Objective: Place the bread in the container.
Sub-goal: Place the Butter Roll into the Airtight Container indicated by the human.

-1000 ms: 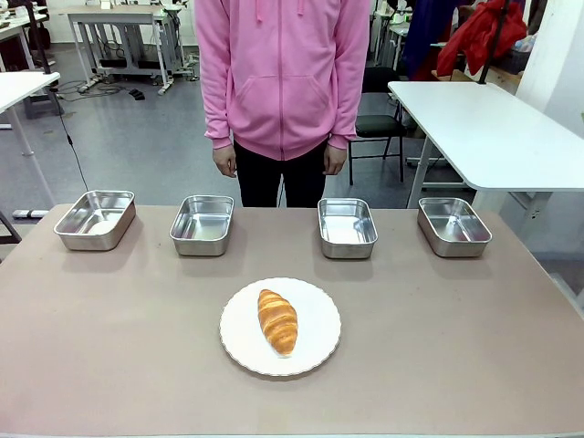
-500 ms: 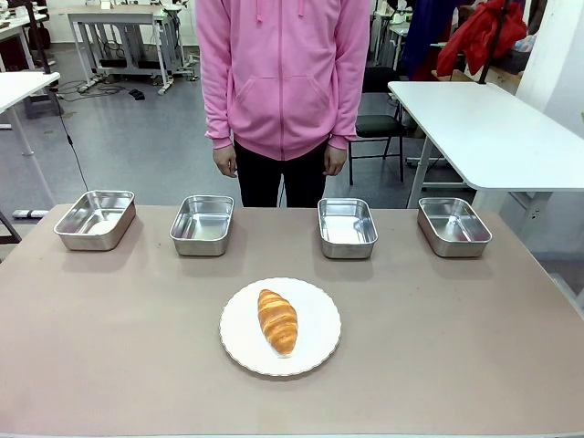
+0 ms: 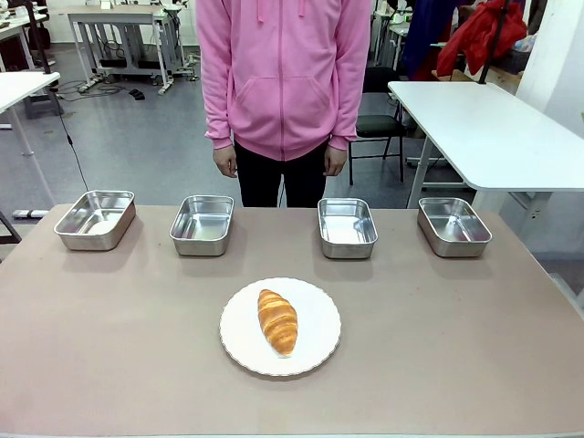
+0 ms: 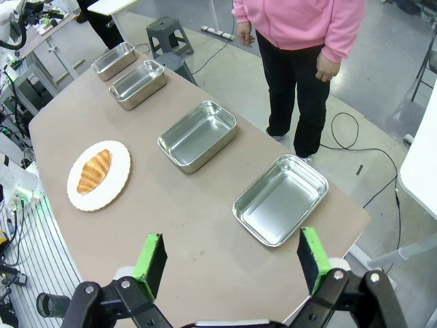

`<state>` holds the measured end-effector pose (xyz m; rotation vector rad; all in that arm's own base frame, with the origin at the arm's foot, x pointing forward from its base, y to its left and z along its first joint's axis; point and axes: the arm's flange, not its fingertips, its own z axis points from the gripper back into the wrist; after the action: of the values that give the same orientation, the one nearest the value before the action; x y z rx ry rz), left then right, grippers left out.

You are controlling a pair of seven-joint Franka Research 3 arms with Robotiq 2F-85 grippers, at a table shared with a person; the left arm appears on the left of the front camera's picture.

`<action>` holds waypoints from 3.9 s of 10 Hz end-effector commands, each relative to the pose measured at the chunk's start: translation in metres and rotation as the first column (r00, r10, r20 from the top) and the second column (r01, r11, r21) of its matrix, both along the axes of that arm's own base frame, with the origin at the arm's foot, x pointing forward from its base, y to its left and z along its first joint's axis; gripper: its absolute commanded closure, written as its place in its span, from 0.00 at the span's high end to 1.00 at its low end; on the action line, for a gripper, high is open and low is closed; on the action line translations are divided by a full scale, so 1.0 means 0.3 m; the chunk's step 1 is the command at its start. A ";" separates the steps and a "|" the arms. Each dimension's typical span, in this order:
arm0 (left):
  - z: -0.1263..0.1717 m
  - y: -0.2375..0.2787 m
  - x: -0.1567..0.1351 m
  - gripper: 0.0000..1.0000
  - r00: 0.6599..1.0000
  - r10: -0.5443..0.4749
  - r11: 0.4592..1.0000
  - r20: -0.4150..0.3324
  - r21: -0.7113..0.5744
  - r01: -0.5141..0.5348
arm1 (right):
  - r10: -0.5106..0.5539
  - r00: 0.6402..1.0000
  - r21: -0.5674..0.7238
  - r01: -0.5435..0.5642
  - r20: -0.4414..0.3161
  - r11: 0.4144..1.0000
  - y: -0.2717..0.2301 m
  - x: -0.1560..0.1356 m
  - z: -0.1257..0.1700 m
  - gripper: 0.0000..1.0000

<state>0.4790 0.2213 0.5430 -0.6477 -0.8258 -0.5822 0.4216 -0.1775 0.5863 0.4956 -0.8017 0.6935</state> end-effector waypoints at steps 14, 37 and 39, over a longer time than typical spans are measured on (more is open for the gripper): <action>0.005 0.001 -0.004 1.00 1.000 -0.009 1.000 0.012 -0.010 0.009 | 0.004 1.000 0.002 -0.004 0.005 1.000 0.005 -0.001 0.006 1.00; 0.005 0.001 -0.004 1.00 1.000 -0.009 1.000 0.012 -0.010 0.009 | 0.004 1.000 0.002 -0.004 0.005 1.000 0.005 -0.001 0.006 1.00; 0.005 0.001 -0.004 1.00 1.000 -0.009 1.000 0.012 -0.010 0.009 | 0.004 1.000 0.002 -0.004 0.005 1.000 0.005 -0.001 0.006 1.00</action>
<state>0.4790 0.2213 0.5430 -0.6477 -0.8259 -0.5822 0.4216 -0.1775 0.5863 0.4956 -0.8017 0.6935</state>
